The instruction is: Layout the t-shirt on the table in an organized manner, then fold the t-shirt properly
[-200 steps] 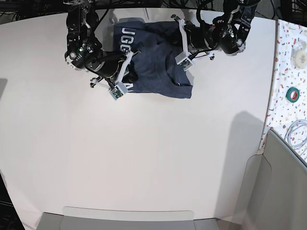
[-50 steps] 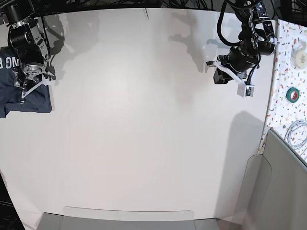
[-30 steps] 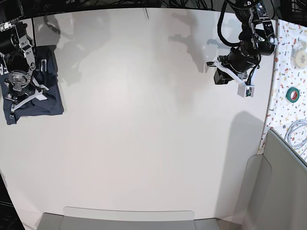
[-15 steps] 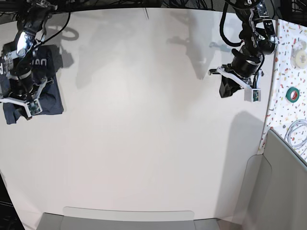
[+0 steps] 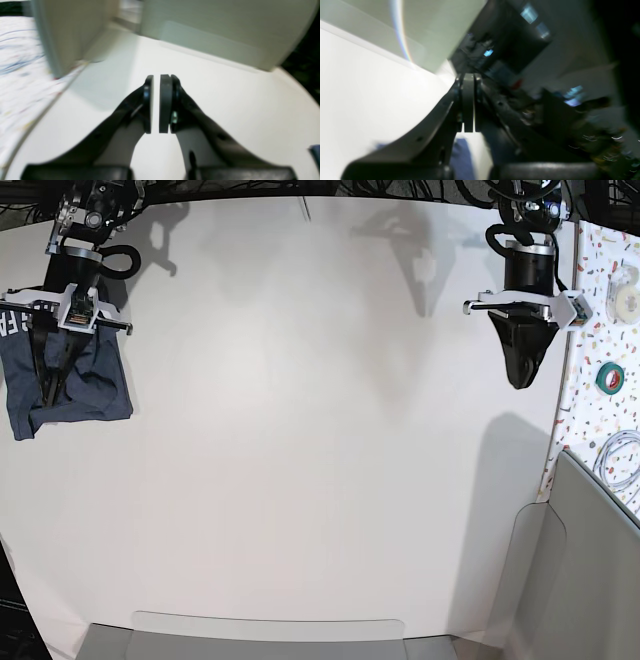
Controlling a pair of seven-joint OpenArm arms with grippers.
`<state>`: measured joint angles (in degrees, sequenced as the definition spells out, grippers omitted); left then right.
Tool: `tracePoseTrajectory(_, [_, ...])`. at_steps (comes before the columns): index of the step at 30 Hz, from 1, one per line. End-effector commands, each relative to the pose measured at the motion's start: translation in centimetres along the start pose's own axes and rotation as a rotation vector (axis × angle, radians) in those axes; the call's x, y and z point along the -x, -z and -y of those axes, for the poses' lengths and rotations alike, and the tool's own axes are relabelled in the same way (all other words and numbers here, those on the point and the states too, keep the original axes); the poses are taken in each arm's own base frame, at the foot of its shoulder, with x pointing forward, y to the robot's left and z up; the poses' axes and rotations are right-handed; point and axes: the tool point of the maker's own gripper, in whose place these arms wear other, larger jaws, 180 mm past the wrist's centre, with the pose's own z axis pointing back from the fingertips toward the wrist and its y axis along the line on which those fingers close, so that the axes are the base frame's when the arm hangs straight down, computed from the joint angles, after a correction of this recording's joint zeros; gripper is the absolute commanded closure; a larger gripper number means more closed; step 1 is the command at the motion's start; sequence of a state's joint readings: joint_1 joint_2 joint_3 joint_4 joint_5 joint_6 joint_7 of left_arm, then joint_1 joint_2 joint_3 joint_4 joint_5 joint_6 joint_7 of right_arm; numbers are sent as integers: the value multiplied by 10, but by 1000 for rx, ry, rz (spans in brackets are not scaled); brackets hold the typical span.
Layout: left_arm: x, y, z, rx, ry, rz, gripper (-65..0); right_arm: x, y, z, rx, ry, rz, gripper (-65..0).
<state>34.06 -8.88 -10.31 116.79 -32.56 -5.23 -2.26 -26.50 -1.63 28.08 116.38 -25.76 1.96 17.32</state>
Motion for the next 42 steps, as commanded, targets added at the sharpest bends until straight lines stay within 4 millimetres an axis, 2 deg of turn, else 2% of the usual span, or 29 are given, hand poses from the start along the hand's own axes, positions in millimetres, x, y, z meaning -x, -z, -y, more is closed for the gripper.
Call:
tracePoseTrajectory(1, [-20, -7, -12, -53, 19, 83, -36, -5, -8, 13, 37, -25, 28, 0])
tracePoseTrajectory(5, [-34, -41, -66, -290, 109, 126, -28, 7, -43, 32, 73, -53, -18, 0])
tracePoseTrajectory(8, [-38, -67, -100, -448, 170, 112, -27, 14, -64, 39, 67, -89, -60, 0])
tracePoseTrajectory(11, [-40, -109, -137, -681, 212, 95, -27, 26, -84, 38, 7, -117, -118, 0])
tracePoseTrajectory(13, [-39, -136, -153, -815, 226, 77, -27, 36, -98, 35, -32, -119, -166, 0])
tracePoseTrajectory(17, [-35, -179, -170, -985, 277, 12, -27, 63, -136, 19, -96, -12, -299, 0])
tracePoseTrajectory(22, [-37, -220, -181, -1097, 356, -74, -27, 89, -193, -17, -221, 92, -473, 0])
tracePoseTrajectory(24, [-32, -236, -185, -1129, 383, -128, -27, 103, -219, -29, -266, 110, -570, 0])
tracePoseTrajectory(26, [-9, -252, -190, -1135, 395, -226, -27, 120, -251, -43, -315, 126, -695, 0])
tracePoseTrajectory(28, [19, -264, -203, -1130, 424, -329, -27, 140, -287, -52, -332, 162, -841, 0])
tracePoseTrajectory(31, [69, -281, -231, -1151, 461, -471, -27, 167, -368, -68, -343, 246, -1120, 0])
tracePoseTrajectory(35, [125, -297, -259, -1193, 493, -615, -27, 192, -460, -95, -364, 294, -1412, 0])
tracePoseTrajectory(37, [158, -304, -260, -1187, 496, -702, -27, 204, -503, -120, -398, 319, -1557, 0])
tracePoseTrajectory(38, [173, -303, -259, -1174, 499, -739, -27, 212, -516, -129, -419, 321, -1606, 0])
tracePoseTrajectory(40, [209, -297, -245, -1105, 502, -826, -27, 221, -540, -152, -469, 332, -1704, 0])
tracePoseTrajectory(42, [239, -294, -224, -1005, 515, -904, -27, 226, -547, -176, -498, 359, -1765, 0])
